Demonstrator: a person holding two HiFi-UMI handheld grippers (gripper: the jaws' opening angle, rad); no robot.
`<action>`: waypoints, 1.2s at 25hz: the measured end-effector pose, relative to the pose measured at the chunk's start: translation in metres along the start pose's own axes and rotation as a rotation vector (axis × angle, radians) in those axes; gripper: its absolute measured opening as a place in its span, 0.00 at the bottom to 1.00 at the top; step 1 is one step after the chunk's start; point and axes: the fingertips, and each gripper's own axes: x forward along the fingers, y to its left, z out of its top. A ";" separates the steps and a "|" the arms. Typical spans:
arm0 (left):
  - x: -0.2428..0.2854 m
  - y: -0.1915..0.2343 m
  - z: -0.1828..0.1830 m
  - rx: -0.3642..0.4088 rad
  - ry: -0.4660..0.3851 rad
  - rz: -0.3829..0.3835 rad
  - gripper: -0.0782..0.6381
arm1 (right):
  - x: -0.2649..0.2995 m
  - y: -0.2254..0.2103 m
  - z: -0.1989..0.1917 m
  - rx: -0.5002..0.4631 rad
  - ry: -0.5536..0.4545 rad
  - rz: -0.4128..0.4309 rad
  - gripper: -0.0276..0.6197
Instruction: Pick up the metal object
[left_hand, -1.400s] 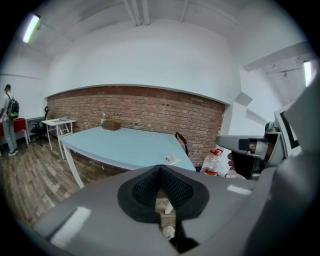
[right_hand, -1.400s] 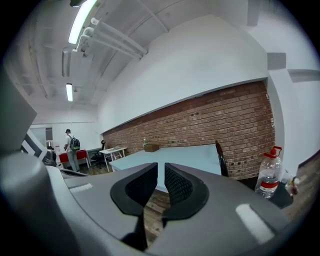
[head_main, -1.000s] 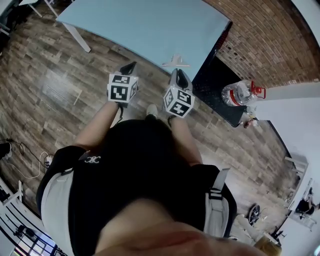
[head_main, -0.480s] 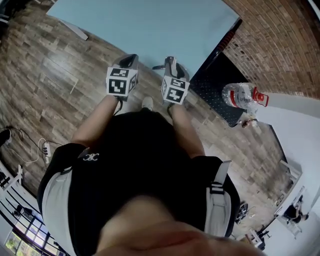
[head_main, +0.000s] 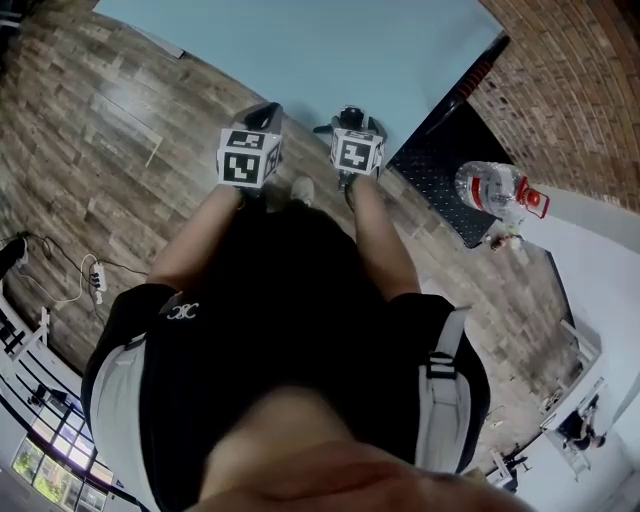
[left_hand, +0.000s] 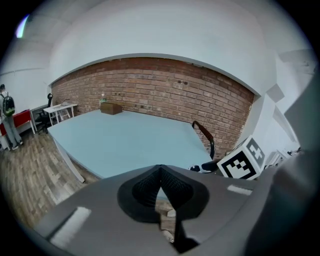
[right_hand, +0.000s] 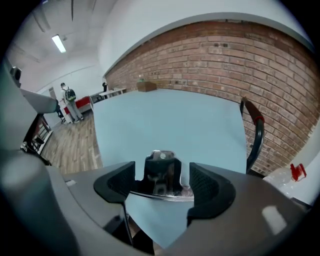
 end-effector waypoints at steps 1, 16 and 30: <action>0.002 0.001 0.001 0.008 0.003 -0.008 0.11 | 0.007 -0.002 -0.002 -0.002 0.024 -0.004 0.58; 0.010 0.021 0.022 0.019 -0.009 -0.060 0.11 | 0.024 0.000 -0.021 0.060 0.251 -0.073 0.51; 0.008 0.019 0.073 0.047 -0.112 -0.105 0.11 | -0.077 0.006 0.120 0.161 -0.408 -0.067 0.51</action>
